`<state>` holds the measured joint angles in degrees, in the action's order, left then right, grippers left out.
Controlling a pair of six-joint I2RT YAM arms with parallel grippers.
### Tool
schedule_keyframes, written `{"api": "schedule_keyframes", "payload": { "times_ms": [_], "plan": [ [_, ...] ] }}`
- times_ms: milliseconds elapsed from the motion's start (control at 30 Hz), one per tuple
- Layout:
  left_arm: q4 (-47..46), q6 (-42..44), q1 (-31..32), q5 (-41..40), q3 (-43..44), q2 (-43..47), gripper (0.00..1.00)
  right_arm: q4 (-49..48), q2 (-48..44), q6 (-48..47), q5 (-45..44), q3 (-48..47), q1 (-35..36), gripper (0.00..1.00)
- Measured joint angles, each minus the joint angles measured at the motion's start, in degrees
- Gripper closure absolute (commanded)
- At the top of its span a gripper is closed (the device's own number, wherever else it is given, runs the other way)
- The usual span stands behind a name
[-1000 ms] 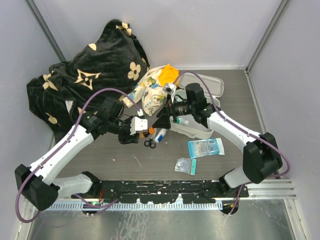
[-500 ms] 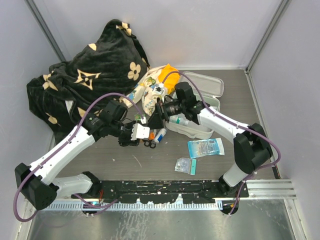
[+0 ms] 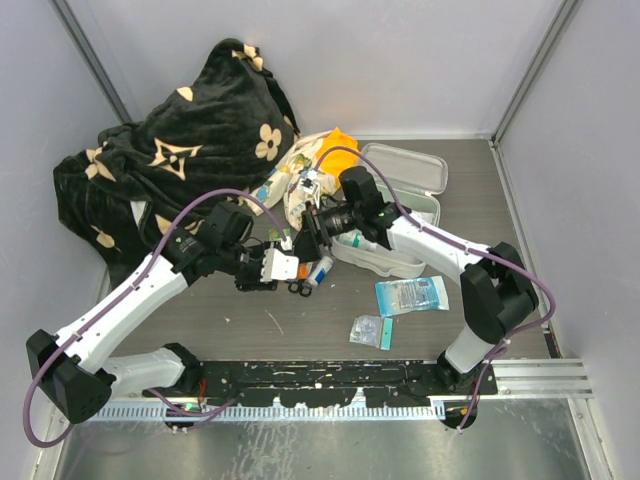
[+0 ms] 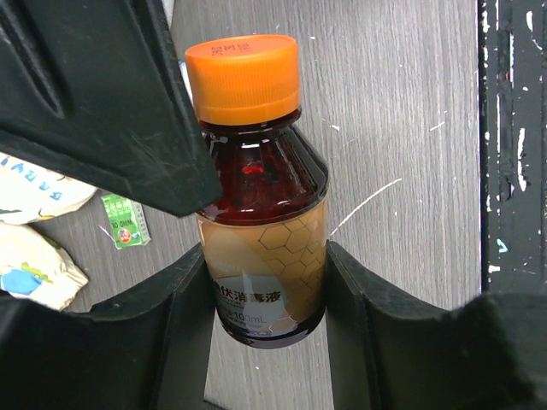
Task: Organize the medicine kit
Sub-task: Pick up the pill bottle at the center of the board.
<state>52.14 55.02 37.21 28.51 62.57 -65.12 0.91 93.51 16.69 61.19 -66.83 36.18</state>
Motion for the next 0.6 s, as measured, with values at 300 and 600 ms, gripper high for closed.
{"api": "schedule_keyframes", "payload": {
  "times_ms": [300,600],
  "plan": [
    [-0.81,0.33,0.17,-3.3,-0.07,0.02,0.98,6.16,1.33,-4.13,-0.04,-2.03,3.08,0.11],
    [-2.75,1.62,0.13,-6.34,-1.14,1.2,0.95,11.65,4.0,-8.11,0.26,-2.86,3.78,0.16]
  ]
}}
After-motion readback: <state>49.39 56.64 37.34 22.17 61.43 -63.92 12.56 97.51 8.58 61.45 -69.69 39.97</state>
